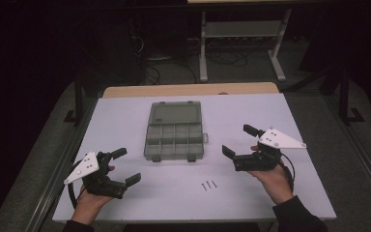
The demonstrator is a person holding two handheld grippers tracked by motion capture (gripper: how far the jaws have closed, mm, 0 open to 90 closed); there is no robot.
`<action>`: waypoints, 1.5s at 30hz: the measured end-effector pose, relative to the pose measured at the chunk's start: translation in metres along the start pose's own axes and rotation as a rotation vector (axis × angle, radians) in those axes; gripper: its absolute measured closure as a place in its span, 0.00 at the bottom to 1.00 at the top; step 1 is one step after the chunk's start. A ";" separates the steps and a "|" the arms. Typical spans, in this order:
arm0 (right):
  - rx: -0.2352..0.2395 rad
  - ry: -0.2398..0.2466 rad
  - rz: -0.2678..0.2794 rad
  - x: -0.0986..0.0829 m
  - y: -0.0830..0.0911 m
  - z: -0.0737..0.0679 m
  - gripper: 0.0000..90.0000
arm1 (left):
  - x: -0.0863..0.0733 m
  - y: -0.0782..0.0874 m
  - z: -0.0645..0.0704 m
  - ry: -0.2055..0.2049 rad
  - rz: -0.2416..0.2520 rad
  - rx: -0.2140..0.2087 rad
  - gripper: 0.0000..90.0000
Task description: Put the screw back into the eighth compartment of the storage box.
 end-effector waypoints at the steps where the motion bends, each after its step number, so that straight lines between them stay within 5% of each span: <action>1: 0.002 0.006 0.000 0.000 -0.001 0.000 0.00 | 0.000 0.000 0.000 0.005 0.005 -0.001 0.00; 23: 0.068 0.012 -0.042 -0.003 -0.033 -0.020 0.00 | 0.001 -0.001 0.001 0.013 0.013 -0.001 0.00; 28: 0.084 0.024 -0.092 -0.009 -0.041 -0.025 0.00 | 0.002 -0.001 0.001 0.022 0.021 0.001 0.00; 45: 0.093 -0.032 -0.385 -0.038 -0.037 -0.033 0.24 | 0.000 -0.001 0.001 0.016 0.010 -0.004 0.00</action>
Point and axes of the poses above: each handheld gripper's, and its own axes: y roughly backward along the jaws, x roughly out of its top, z roughly to its right, the point moved 9 cm from there along -y, roughly forward along the jaws, and after that the axes turned 13 degrees about z, right-handed, at the moved point
